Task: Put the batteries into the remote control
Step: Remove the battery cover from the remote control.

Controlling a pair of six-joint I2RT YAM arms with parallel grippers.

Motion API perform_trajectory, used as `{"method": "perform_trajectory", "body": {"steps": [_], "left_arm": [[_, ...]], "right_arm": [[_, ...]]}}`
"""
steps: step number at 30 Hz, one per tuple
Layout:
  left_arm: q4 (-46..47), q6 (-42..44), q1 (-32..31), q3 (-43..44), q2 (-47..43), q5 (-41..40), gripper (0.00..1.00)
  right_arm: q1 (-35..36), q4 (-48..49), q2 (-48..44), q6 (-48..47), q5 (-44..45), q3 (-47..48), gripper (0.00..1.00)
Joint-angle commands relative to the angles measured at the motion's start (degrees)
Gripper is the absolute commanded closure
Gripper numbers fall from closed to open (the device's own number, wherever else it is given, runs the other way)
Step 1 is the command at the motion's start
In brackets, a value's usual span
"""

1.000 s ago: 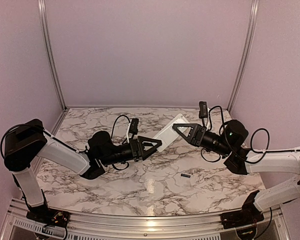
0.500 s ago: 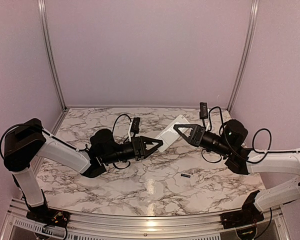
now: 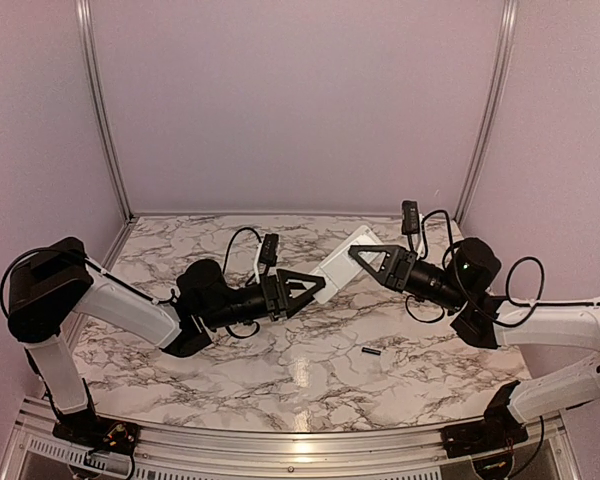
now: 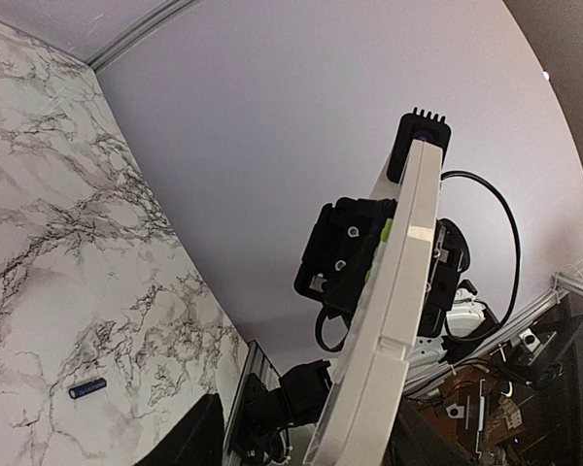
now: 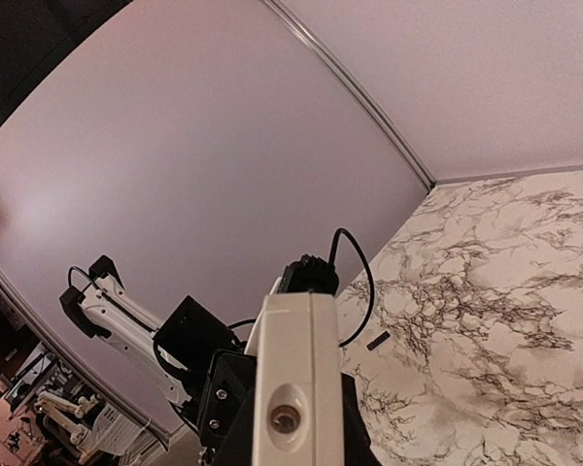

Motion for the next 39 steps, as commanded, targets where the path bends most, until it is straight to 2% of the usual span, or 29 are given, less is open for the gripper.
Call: {"method": "perform_trajectory", "body": {"steps": [1,8,14,18,23,35,39], "left_arm": [[-8.79,1.55,0.18,2.0,-0.64,-3.18,0.43],[-15.81,2.02,0.18,3.19,-1.79,-5.52,0.47],[-14.1,0.88,0.35,1.43,-1.06,-4.68,0.61],[-13.6,0.64,0.35,1.07,-0.63,-4.51,0.6],[-13.13,0.45,0.57,0.45,-0.69,-4.58,0.5],[-13.38,0.04,0.79,-0.61,-0.94,-4.8,0.65],[-13.07,-0.2,0.87,-1.28,-1.35,-5.7,0.65]], "right_arm": [[-0.29,3.41,0.39,0.35,-1.62,1.44,1.0],[-0.23,0.52,-0.4,-1.58,-0.21,1.98,1.0],[-0.29,-0.52,-1.06,-2.57,0.04,2.54,1.0],[-0.33,-0.36,-1.59,-2.38,-0.1,2.59,1.0],[-0.37,-0.77,-2.17,-2.65,-0.25,3.13,1.0],[-0.42,-3.01,-3.55,-4.06,0.74,3.77,1.0],[-0.37,-2.98,-3.86,-4.02,1.74,3.54,1.0]]}}
